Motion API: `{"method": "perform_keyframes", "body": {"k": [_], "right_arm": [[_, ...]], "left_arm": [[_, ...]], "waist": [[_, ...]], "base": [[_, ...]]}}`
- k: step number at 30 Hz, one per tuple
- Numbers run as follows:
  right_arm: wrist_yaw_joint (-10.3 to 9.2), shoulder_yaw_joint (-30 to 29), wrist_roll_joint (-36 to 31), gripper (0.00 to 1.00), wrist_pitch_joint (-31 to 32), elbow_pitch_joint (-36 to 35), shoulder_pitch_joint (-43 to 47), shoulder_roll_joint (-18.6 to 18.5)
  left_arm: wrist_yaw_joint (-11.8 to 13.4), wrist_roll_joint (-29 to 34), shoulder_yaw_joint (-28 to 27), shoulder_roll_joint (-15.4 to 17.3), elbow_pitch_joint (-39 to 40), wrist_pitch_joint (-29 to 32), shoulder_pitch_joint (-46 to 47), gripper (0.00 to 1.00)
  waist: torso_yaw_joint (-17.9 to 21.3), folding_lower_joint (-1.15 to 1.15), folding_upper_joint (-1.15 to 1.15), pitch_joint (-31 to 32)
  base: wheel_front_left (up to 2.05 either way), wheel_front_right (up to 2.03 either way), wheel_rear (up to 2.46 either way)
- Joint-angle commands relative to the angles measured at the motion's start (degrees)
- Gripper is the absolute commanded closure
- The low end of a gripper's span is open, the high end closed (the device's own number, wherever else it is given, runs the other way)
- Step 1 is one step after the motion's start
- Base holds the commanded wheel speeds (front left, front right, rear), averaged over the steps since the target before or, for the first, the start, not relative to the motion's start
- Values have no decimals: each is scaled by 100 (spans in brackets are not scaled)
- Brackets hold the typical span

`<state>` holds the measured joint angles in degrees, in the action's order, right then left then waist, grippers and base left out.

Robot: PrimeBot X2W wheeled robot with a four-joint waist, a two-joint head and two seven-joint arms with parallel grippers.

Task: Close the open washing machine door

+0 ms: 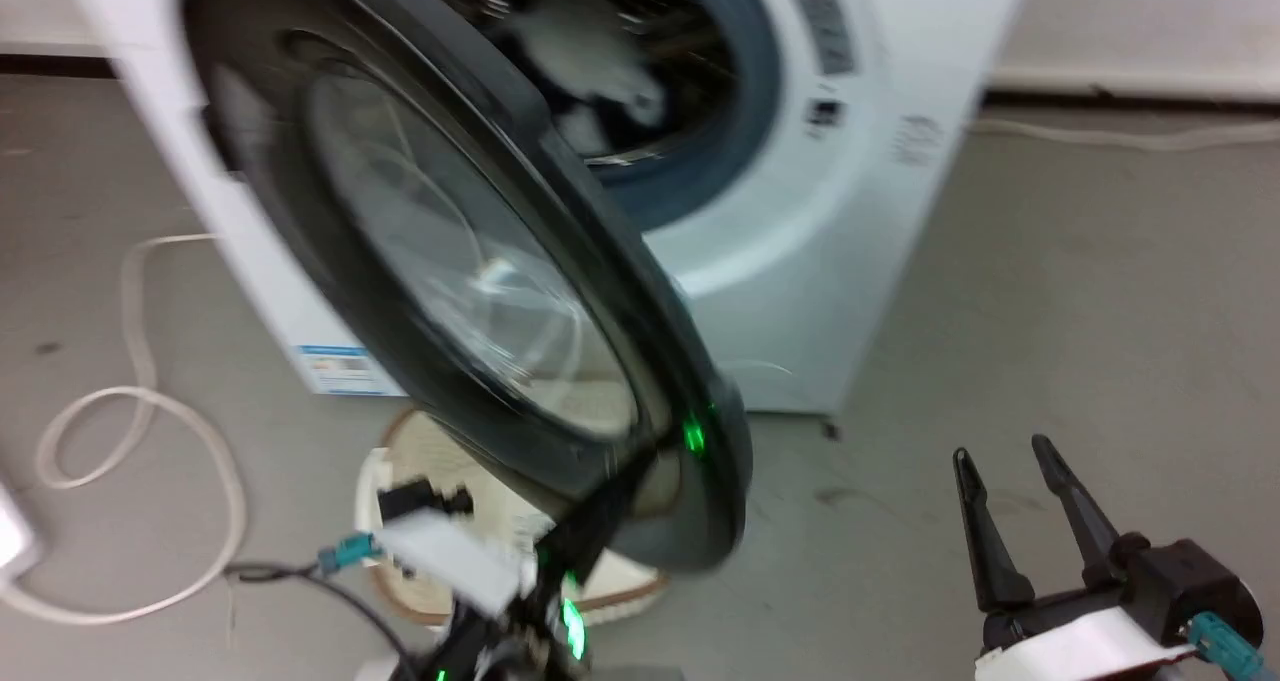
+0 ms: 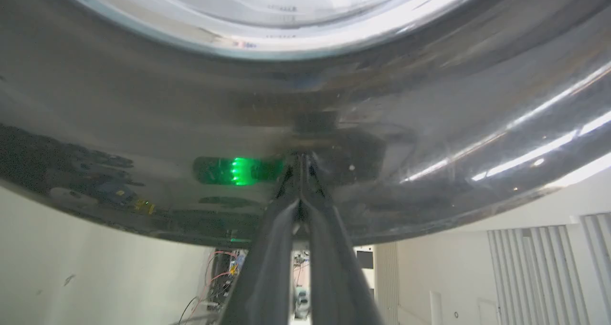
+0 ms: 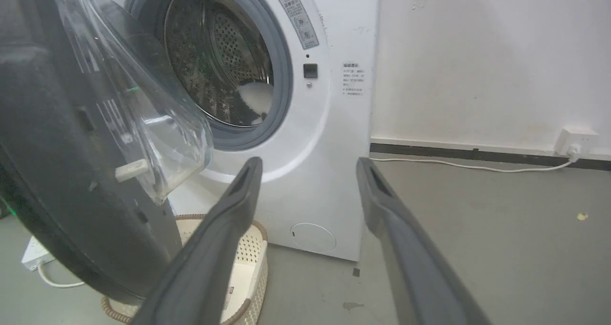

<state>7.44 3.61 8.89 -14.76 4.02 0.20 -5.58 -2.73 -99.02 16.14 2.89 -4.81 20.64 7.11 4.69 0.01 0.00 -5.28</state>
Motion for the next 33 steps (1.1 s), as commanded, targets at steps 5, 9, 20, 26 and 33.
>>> {"method": "perform_keyframes", "body": {"k": [5, 9, 20, 26, 33], "right_arm": [[5, 0, 93, 0, -24, 1, -166, 3], [5, 48, 121, 0, -24, 28, -237, 44], [5, 42, 106, 0, -24, 64, -191, 134], [5, -49, 85, 0, -24, 27, -31, 124], [5, -106, 33, 0, -24, -43, 321, 98]], "left_arm": [[-195, -409, 343, -1, -759, -1109, 1094, 100], [-346, -686, 546, -1, -1305, -1819, 1818, 100], [-472, -1016, 1096, -1, -2156, -2477, 2561, 100], [-474, -305, 1216, 228, -1729, -2548, 1982, 100], [-475, 1536, 1348, 1311, -835, -3436, 745, 0]], "waist": [[928, -1, 0, -586], [1130, -1, 0, -667], [923, -1, 0, -435], [521, -1, 0, -116], [-217, -1, 0, 422]], "base": [[0, 0, 0], [0, 0, 0], [0, 0, 0], [0, 0, 0], [0, 0, 0]]}}
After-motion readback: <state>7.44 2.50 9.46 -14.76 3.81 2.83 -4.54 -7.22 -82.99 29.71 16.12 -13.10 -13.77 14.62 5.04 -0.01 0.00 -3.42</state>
